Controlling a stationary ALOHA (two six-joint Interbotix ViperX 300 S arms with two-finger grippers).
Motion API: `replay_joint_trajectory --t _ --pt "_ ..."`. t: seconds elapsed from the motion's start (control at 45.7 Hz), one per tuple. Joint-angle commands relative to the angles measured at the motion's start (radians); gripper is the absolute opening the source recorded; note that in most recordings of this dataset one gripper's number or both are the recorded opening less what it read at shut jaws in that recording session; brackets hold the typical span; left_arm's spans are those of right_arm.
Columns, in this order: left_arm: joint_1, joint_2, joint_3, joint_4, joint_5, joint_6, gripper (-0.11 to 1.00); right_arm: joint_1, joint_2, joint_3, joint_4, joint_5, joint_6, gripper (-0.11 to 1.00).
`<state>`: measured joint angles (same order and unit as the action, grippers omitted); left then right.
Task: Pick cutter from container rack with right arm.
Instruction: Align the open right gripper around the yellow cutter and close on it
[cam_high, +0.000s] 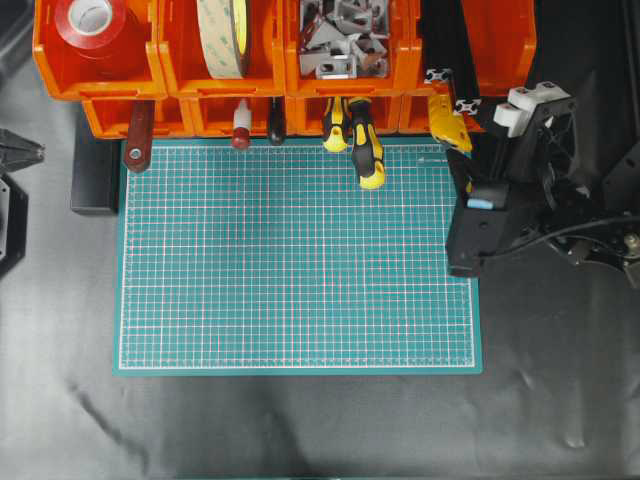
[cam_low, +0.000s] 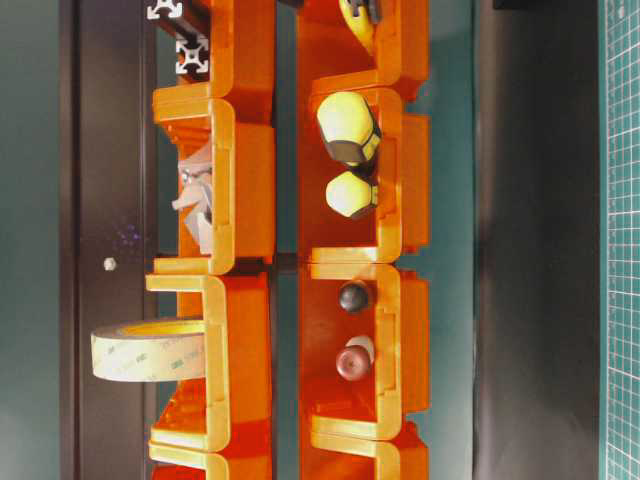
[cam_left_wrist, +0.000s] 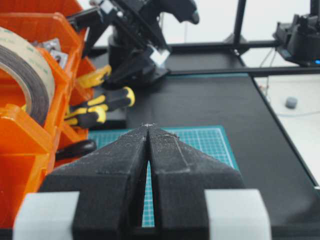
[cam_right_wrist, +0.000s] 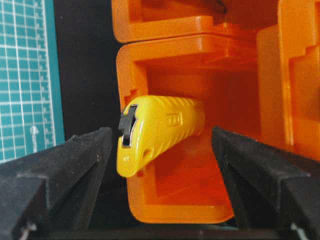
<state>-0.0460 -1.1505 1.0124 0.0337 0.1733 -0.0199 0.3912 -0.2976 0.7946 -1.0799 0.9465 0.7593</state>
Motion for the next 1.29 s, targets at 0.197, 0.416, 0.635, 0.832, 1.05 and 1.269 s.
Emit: replay_joint_trajectory --t 0.197,0.416,0.635,0.832,1.05,1.269 --pt "-0.003 0.008 -0.015 0.002 -0.005 -0.003 0.0 -0.037 0.009 0.021 -0.014 -0.043 0.051 0.77" --pt "-0.003 0.008 -0.015 0.002 -0.003 -0.005 0.0 -0.048 0.02 0.017 -0.032 -0.052 0.052 0.76" --pt "-0.003 -0.005 -0.018 0.002 -0.003 -0.003 0.0 -0.051 0.026 0.014 -0.035 -0.066 0.054 0.72" --pt "-0.003 -0.002 -0.018 0.002 -0.003 -0.005 0.0 -0.052 0.028 0.012 -0.035 -0.08 0.054 0.62" --pt "-0.003 -0.005 -0.017 0.002 -0.003 -0.018 0.0 -0.046 0.028 -0.002 -0.032 -0.078 0.055 0.36" --pt "-0.003 -0.005 -0.009 0.002 -0.003 -0.035 0.0 -0.041 0.028 -0.028 -0.029 -0.043 0.054 0.34"
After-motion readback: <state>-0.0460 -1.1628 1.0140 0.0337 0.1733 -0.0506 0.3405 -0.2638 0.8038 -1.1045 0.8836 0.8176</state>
